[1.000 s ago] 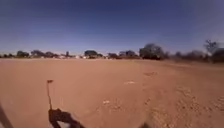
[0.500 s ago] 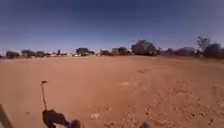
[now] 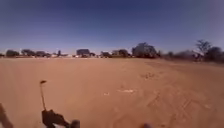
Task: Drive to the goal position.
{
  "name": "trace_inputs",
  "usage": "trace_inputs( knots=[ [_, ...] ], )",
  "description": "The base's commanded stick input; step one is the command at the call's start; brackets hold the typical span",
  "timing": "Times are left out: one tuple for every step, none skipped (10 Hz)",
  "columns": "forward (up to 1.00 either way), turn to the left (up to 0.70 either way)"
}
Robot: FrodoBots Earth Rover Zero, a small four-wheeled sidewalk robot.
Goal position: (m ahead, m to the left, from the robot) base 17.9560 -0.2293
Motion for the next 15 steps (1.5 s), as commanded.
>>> trace_inputs(
  knots=[
    [0.7,0.0],
    [0.7,0.0],
    [0.7,0.0],
    [0.7,0.0],
    [0.7,0.0],
    [0.7,0.0],
    [0.7,0.0],
    [0.7,0.0],
    [0.7,0.0],
    [0.7,0.0],
    [0.7,0.0],
    [0.7,0.0],
    [0.7,0.0],
    [0.7,0.0],
    [0.7,0.0]
  ],
)
